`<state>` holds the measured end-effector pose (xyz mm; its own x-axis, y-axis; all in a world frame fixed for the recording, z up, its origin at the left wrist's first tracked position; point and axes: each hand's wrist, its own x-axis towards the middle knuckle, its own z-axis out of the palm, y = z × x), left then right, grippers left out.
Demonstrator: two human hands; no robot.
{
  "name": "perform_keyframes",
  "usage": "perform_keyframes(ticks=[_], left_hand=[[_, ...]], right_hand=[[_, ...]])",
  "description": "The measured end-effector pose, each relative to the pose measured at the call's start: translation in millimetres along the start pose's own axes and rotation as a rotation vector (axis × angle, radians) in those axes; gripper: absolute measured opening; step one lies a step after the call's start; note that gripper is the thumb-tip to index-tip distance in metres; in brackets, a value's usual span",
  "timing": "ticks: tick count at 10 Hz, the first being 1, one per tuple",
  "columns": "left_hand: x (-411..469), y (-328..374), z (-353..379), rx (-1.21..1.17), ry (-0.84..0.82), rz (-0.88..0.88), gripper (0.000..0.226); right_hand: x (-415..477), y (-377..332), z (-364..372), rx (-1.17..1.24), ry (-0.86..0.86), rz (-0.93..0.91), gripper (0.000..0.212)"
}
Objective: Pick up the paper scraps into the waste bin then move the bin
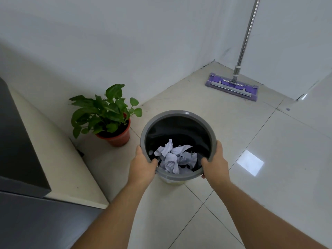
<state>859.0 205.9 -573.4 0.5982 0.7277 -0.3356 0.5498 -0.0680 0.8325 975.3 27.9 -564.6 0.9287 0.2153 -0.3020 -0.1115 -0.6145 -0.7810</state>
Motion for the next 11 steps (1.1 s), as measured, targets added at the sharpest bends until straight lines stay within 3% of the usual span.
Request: perform_keyframes(ticks=[2,4,7,8,9,11], left_hand=[[-2.3,-1.3,3.5,0.012,0.010,-0.011,0.058],[-1.2,-0.4,4.7,0.028,0.014,-0.024,0.059],[-1.6,1.9,2.8,0.006,-0.019,-0.064,0.061],[-13.8,17.3,-4.3,-0.006,-0.030,-0.111,0.059],[-34.8,45.0,-18.5,0.069,0.007,-0.186,0.077],[-85.8,155.6,-70.8,0.113,-0.006,-0.263,0.081]], right_hand=[[-4.0,2.4,3.5,0.003,0.026,0.021,0.064],[-0.2,2.2,4.0,0.002,0.030,0.126,0.035],[1.7,-0.5,-3.4,-0.005,-0.063,0.153,0.037],[-1.3,-9.8,-15.0,-0.023,-0.085,0.208,0.052],[-14.5,-32.5,-41.0,-0.078,-0.101,0.229,0.070],[-44.3,-113.6,-113.2,-0.108,-0.094,0.221,0.079]])
